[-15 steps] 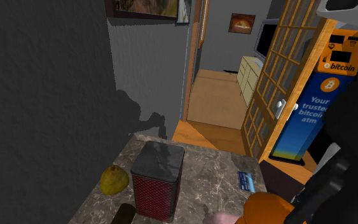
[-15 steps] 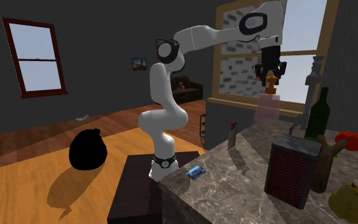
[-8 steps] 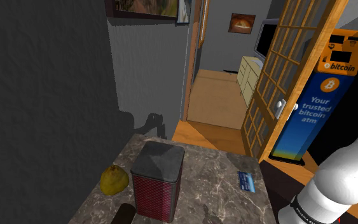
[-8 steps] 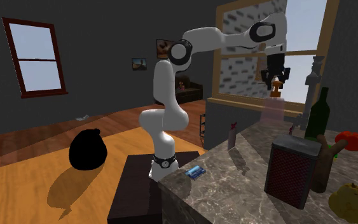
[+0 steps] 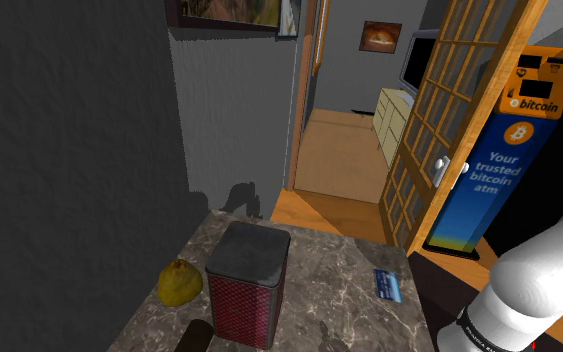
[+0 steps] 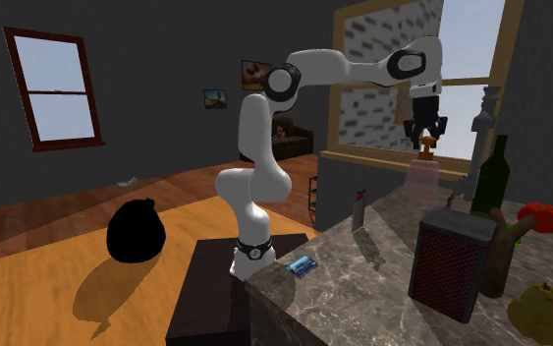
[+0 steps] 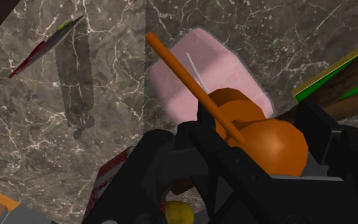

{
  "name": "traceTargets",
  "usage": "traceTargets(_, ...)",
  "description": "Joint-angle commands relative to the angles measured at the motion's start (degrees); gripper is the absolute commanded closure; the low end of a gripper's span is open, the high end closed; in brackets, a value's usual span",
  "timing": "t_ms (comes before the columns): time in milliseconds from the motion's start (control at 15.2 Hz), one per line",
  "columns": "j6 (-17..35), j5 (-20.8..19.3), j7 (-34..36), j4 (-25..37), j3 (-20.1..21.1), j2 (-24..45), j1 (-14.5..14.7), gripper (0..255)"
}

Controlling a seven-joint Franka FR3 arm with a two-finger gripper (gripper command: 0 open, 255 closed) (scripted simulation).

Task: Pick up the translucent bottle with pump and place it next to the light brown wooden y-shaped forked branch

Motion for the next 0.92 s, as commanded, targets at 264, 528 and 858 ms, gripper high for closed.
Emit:
traceTargets(264, 4.86, -0.45, 0.47, -5.66, -1.96, 0.48, 3.51, 255)
traceTargets(528, 7.98, -0.33, 0.51, -9.06, -2.53, 0.43, 4.79, 255)
traceTargets(858, 11.75, 0.13, 0.38, -12.93, -2.35, 0.12, 5.33, 255)
